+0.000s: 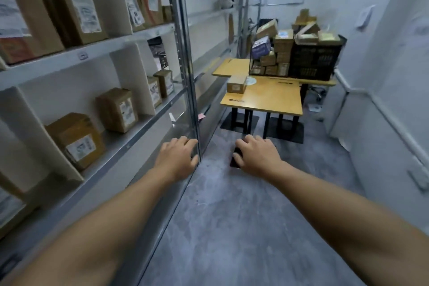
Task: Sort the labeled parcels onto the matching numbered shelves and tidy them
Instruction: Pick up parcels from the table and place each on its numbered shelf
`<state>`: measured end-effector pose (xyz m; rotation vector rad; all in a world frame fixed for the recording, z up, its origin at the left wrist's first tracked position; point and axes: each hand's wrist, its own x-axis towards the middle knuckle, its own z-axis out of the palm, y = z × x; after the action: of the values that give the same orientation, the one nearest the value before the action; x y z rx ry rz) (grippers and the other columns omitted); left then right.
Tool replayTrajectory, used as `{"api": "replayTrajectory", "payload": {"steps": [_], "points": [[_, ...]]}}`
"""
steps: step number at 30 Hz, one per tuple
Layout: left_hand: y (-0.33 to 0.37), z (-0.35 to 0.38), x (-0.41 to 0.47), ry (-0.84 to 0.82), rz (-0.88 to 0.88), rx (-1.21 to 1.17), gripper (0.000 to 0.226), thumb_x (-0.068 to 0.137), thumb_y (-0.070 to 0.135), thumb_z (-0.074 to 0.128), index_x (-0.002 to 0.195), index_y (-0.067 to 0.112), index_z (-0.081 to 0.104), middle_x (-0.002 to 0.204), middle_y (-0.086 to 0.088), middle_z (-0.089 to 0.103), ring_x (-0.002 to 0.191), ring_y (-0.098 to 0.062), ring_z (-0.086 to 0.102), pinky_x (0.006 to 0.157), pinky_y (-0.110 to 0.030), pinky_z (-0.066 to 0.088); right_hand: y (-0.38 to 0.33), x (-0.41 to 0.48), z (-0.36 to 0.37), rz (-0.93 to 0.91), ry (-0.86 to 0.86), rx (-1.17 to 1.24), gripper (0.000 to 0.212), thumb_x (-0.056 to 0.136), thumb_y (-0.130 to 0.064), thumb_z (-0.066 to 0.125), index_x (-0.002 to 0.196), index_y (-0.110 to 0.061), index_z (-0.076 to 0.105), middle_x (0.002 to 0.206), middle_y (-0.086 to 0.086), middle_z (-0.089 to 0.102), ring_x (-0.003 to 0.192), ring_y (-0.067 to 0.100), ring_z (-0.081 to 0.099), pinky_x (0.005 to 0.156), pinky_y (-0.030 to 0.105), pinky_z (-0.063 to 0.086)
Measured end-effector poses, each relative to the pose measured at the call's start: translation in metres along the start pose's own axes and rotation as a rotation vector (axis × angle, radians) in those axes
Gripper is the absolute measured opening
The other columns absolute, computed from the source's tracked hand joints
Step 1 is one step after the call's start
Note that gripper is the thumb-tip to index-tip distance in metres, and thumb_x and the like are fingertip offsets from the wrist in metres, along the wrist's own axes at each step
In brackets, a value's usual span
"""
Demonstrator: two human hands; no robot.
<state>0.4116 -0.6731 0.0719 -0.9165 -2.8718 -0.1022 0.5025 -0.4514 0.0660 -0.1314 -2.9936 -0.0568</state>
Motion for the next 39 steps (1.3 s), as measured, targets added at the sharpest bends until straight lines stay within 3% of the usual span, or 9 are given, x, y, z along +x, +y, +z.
{"api": "replayTrajectory", "payload": {"steps": [8, 17, 20, 26, 34, 39], "points": [[0.001, 0.047, 0.123, -0.068, 0.084, 0.009, 0.047, 0.094, 0.043, 0.041, 0.138, 0.026, 0.042, 0.131, -0.001, 0.051, 0.119, -0.026, 0.047, 0.098, -0.041, 0.036, 0.061, 0.069, 0.039, 0.148, -0.159, -0.035, 0.041, 0.102, -0.049, 0.037, 0.131, -0.021, 0.049, 0.129, 0.009, 0.053, 0.119, 0.032, 0.051, 0.093, 0.046, 0.042], [-0.028, 0.076, 0.31, -0.085, 0.124, -0.02, 0.048, 0.095, 0.044, 0.039, 0.139, 0.027, 0.042, 0.133, 0.0, 0.051, 0.119, -0.024, 0.048, 0.1, -0.043, 0.037, 0.117, 0.231, 0.051, 0.243, -0.146, -0.031, 0.037, 0.102, -0.046, 0.037, 0.124, -0.019, 0.05, 0.123, 0.008, 0.054, 0.11, 0.032, 0.053, 0.082, 0.042, 0.039], [-0.035, 0.085, 0.366, -0.085, 0.14, -0.018, 0.046, 0.094, 0.044, 0.04, 0.136, 0.027, 0.044, 0.136, 0.001, 0.05, 0.119, -0.025, 0.048, 0.099, -0.044, 0.037, 0.132, 0.277, 0.056, 0.289, -0.136, -0.026, 0.041, 0.103, -0.046, 0.037, 0.129, -0.018, 0.049, 0.127, 0.01, 0.053, 0.115, 0.033, 0.052, 0.087, 0.043, 0.041], [-0.029, 0.107, 0.446, -0.112, 0.163, -0.018, 0.047, 0.094, 0.044, 0.041, 0.138, 0.026, 0.044, 0.133, -0.002, 0.052, 0.122, -0.024, 0.047, 0.104, -0.043, 0.034, 0.172, 0.338, 0.081, 0.304, -0.178, -0.017, 0.04, 0.103, -0.045, 0.038, 0.129, -0.018, 0.05, 0.129, 0.01, 0.053, 0.116, 0.034, 0.052, 0.085, 0.044, 0.04], [0.003, 0.14, 0.558, -0.153, 0.144, -0.003, 0.046, 0.094, 0.043, 0.041, 0.138, 0.027, 0.044, 0.133, 0.0, 0.053, 0.12, -0.024, 0.048, 0.098, -0.043, 0.038, 0.267, 0.426, 0.117, 0.27, -0.209, -0.033, 0.038, 0.103, -0.043, 0.038, 0.128, -0.017, 0.049, 0.125, 0.01, 0.052, 0.11, 0.035, 0.052, 0.078, 0.043, 0.035], [0.022, 0.146, 0.634, -0.157, 0.083, 0.0, 0.047, 0.094, 0.043, 0.041, 0.139, 0.028, 0.042, 0.134, 0.001, 0.052, 0.121, -0.023, 0.048, 0.1, -0.042, 0.038, 0.324, 0.494, 0.13, 0.247, -0.212, 0.004, 0.041, 0.103, -0.043, 0.037, 0.134, -0.018, 0.047, 0.129, 0.01, 0.052, 0.115, 0.034, 0.051, 0.088, 0.044, 0.041]]}}
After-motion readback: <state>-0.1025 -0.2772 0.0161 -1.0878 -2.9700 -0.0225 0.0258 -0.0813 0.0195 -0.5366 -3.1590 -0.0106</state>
